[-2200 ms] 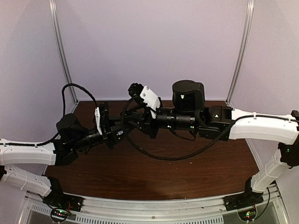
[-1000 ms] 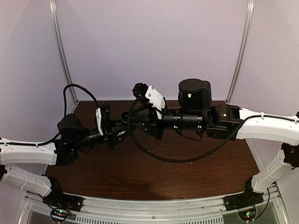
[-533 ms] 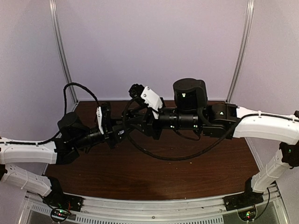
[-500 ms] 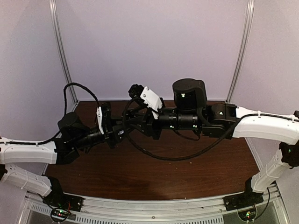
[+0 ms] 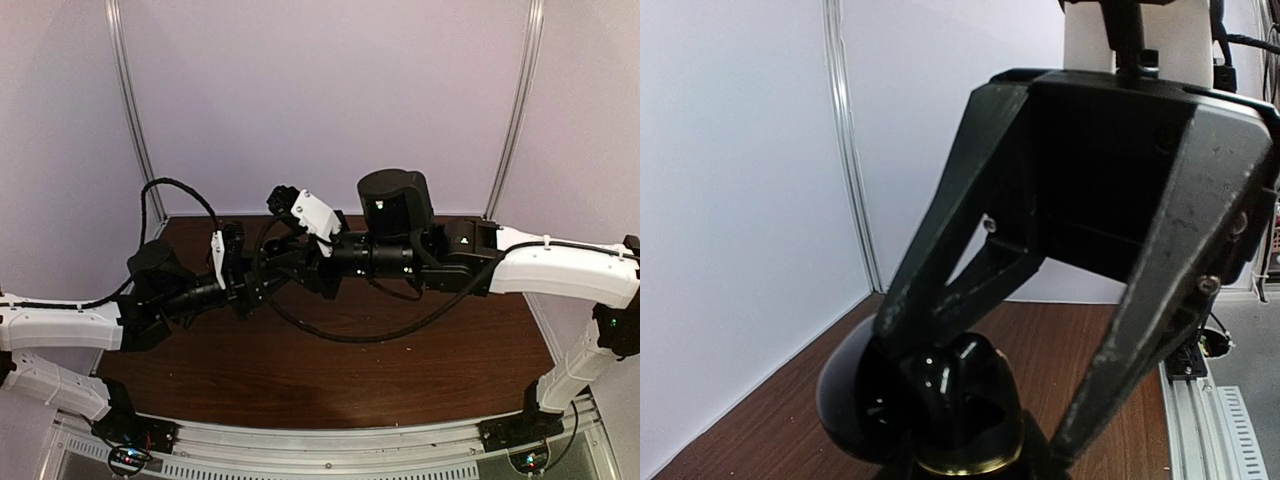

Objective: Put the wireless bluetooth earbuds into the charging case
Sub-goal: Adjust the left earbud in the left side groove of the charging case.

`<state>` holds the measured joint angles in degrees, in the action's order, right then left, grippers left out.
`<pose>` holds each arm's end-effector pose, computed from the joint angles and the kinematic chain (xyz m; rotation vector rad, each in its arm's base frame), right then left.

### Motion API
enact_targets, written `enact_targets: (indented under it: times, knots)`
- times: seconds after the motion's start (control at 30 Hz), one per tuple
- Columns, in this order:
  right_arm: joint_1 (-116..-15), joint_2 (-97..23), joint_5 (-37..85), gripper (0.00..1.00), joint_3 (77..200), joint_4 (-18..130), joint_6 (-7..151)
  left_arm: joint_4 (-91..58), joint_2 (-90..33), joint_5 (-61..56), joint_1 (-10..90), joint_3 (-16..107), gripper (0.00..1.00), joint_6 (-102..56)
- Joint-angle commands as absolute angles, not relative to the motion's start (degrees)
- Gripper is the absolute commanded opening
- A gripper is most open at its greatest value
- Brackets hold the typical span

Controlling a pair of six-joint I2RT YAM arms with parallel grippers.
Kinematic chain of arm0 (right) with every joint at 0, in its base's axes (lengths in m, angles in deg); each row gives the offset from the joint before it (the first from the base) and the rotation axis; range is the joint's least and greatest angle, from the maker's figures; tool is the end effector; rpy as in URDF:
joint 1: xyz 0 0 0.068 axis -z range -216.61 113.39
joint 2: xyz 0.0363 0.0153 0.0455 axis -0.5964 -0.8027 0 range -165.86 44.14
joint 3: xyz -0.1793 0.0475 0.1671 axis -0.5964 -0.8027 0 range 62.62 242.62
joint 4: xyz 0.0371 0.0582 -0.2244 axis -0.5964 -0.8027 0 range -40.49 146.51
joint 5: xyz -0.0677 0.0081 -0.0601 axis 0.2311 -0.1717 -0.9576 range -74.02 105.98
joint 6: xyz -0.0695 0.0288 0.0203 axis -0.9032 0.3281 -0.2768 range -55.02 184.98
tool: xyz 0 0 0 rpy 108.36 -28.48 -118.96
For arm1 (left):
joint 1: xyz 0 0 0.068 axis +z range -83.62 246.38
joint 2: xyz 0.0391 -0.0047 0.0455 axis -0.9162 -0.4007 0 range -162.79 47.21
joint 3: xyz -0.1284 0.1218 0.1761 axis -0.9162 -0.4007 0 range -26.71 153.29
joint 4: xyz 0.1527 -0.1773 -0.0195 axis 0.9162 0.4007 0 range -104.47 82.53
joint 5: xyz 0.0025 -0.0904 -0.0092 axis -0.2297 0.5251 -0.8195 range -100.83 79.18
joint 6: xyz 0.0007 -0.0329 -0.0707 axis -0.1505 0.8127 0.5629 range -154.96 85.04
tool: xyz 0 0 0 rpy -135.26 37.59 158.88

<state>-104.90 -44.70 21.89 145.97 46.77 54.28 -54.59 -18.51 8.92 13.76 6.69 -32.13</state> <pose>0.1310 0.3477 0.3557 -1.2723 1.4254 0.7892 0.1470 -0.2295 0.2859 0.9018 1.2333 -1.0300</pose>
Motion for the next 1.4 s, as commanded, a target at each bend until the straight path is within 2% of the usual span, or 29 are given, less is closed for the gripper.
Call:
enact_targets:
  times: [0.0,0.2,0.57,0.93,1.2,1.37]
  knots:
    - [-105.2,-45.2,21.1,0.38,147.3,44.4,54.3,-59.4,-18.3,9.0,13.4,7.9,0.0,-32.5]
    - [-105.8,-44.6,22.4,0.32,147.3,43.8,54.7,-60.7,-18.1,7.6,13.4,7.2,0.0,-31.9]
    - [-106.1,-42.8,21.4,0.29,146.5,41.9,55.3,-61.8,-17.5,8.4,13.4,6.4,0.0,-31.0]
    - [-106.1,-37.1,24.9,0.31,145.0,39.1,53.0,-61.3,-17.8,15.1,13.5,7.1,0.0,-30.8]
    - [-106.2,-32.5,28.5,0.33,146.6,31.5,47.7,-53.4,-19.1,25.7,13.4,10.0,0.0,-36.6]
    - [-106.3,-33.3,32.1,0.31,149.8,25.1,45.2,-49.0,-20.7,27.9,13.4,12.5,0.0,-39.0]
